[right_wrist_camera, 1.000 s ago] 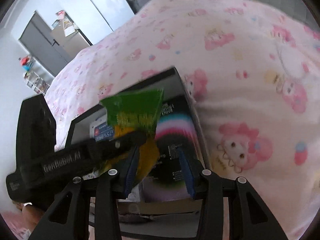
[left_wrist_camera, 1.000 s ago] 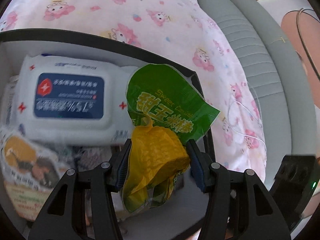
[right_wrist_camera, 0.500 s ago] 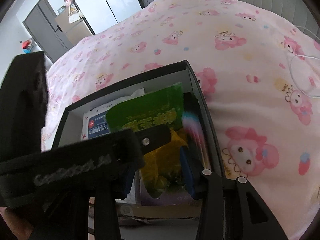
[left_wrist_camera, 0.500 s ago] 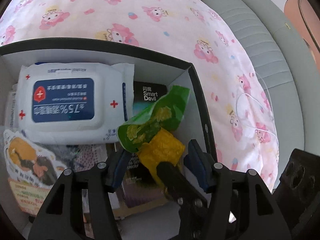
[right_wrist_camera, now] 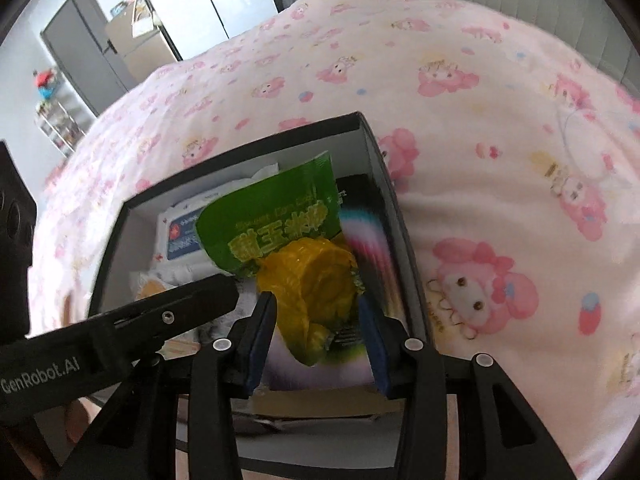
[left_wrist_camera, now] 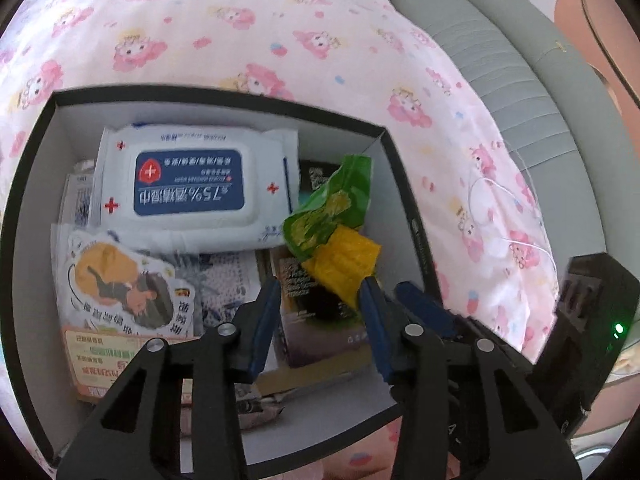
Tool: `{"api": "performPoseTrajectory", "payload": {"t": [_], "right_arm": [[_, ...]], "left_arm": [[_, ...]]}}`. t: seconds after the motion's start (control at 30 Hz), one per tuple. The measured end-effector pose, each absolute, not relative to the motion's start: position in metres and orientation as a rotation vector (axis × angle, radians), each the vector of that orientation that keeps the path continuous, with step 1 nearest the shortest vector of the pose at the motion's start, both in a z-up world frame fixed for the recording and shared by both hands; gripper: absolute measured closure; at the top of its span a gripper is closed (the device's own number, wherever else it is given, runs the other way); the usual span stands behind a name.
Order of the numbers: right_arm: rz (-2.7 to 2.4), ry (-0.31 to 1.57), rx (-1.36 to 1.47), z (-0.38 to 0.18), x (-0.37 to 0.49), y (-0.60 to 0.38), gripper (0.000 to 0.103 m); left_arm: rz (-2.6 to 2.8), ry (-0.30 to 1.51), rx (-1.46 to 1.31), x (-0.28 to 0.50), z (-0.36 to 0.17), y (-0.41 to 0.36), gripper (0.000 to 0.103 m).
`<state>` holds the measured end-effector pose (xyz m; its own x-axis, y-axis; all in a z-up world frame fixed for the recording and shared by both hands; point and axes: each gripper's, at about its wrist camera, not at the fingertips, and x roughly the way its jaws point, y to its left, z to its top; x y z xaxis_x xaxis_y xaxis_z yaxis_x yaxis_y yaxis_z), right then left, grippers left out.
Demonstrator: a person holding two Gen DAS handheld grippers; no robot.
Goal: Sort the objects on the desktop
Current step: 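Lower the snack bag into the shoebox and open the left gripper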
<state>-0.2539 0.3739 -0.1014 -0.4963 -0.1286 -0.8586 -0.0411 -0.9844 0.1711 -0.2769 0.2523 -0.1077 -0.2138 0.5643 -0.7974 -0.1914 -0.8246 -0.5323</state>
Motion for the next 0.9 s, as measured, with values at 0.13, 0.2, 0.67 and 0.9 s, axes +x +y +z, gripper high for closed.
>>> {"api": "performPoseTrajectory", "payload": {"t": [0.13, 0.2, 0.67, 0.9], "right_arm": [[-2.722, -0.139, 1.561, -0.103, -0.255, 0.369, 0.064], [-2.710, -0.144, 1.574, -0.106, -0.257, 0.370, 0.064], [-2.702, -0.162, 1.560, -0.108, -0.261, 0.373, 0.064], [-2.728, -0.166, 1.448, -0.084, -0.244, 0.362, 0.064]], "left_arm": [[2.076, -0.419, -1.624, -0.282, -0.124, 0.257, 0.062], [2.075, -0.425, -1.628, -0.286, -0.129, 0.261, 0.062], [2.062, -0.404, -1.637, -0.298, -0.140, 0.277, 0.063], [2.071, -0.477, -1.533, -0.271, -0.106, 0.239, 0.063]]}}
